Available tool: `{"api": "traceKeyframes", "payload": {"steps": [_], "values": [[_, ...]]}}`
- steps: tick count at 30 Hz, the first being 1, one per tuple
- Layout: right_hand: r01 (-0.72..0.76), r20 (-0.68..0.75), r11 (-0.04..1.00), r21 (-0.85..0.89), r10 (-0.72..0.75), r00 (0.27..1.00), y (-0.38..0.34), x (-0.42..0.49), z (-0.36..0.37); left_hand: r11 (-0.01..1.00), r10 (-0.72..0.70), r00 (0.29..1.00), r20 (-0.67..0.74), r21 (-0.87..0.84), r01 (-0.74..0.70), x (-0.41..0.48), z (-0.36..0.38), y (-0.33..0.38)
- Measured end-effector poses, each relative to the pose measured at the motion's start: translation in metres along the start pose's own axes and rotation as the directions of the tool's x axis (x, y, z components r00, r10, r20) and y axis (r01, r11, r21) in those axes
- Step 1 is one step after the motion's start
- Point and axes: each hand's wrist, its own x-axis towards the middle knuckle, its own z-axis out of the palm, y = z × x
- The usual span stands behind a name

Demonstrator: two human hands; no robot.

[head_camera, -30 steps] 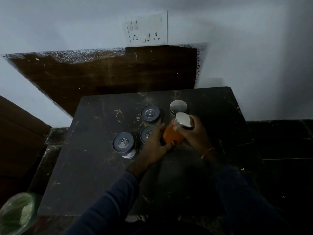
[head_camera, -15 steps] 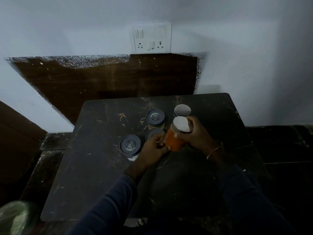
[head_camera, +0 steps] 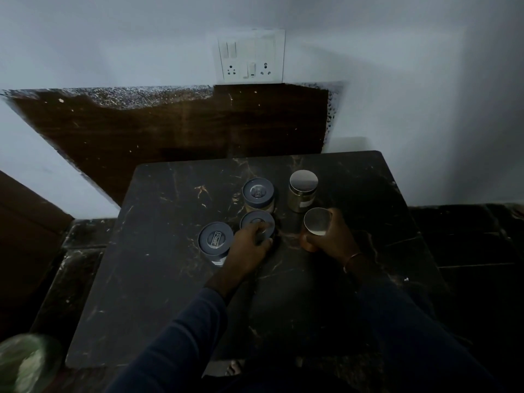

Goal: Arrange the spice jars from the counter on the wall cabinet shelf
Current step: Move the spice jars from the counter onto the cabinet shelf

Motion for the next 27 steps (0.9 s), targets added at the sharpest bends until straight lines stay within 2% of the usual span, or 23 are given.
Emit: {"api": "traceKeyframes", "payload": {"steps": [2,3,5,6,8,9,10,12,14,16,21,24,27], "values": [[-0.003,-0.008,0.997,-0.079,0.002,1.0,-0.008,0.002,-0.001,1.0,-0.01,0.997,-0.079,-0.027,0.008,0.002,-0.001,-0.002],[0.035,-0.052,0.991,-0.132,-0.042,0.998,-0.015,0.001,0.0,0.998,-0.026,0.992,-0.122,-0.055,0.019,0.002,-0.002,-0.004],[0.238,-0.135,0.949,-0.205,-0.269,0.954,-0.035,-0.002,0.004,0.992,-0.056,0.973,-0.226,-0.12,0.029,0.005,-0.005,-0.007],[0.349,-0.119,0.914,-0.207,-0.377,0.918,-0.045,-0.004,0.009,0.989,-0.065,0.959,-0.274,-0.145,0.026,0.007,-0.007,-0.008],[0.503,0.069,0.846,-0.176,-0.499,0.864,-0.062,-0.008,0.025,0.986,-0.081,0.944,-0.321,-0.163,0.03,0.011,-0.011,-0.009],[0.534,0.19,0.828,-0.17,-0.504,0.843,-0.068,-0.009,0.036,0.986,-0.087,0.942,-0.325,-0.161,0.036,0.012,-0.013,-0.008],[0.533,0.293,0.824,-0.192,-0.47,0.833,-0.071,-0.008,0.048,0.987,-0.086,0.939,-0.334,-0.158,0.035,0.013,-0.014,-0.009],[0.513,0.402,0.804,-0.302,-0.38,0.833,-0.073,-0.006,0.069,0.99,-0.089,0.926,-0.366,-0.135,0.042,0.014,-0.015,-0.011],[0.513,0.433,0.767,-0.385,-0.341,0.835,-0.069,-0.002,0.086,0.988,-0.114,0.918,-0.38,-0.144,0.064,0.012,-0.017,-0.014],[0.492,0.42,0.786,-0.374,-0.329,0.846,-0.063,0.003,0.095,0.979,-0.158,0.918,-0.365,-0.182,0.097,0.01,-0.019,-0.016],[0.373,0.34,0.922,-0.102,-0.32,0.884,-0.053,0.011,0.091,0.949,-0.26,0.883,-0.391,-0.271,0.16,0.01,-0.027,-0.031],[0.142,0.344,0.978,0.154,-0.188,0.92,-0.059,0.016,0.075,0.922,-0.3,0.852,-0.43,-0.359,0.143,0.008,-0.035,-0.034],[-0.015,0.348,0.969,0.245,-0.073,0.935,-0.06,0.021,0.067,0.894,-0.318,0.838,-0.443,-0.434,0.11,0.009,-0.039,-0.038]]}}
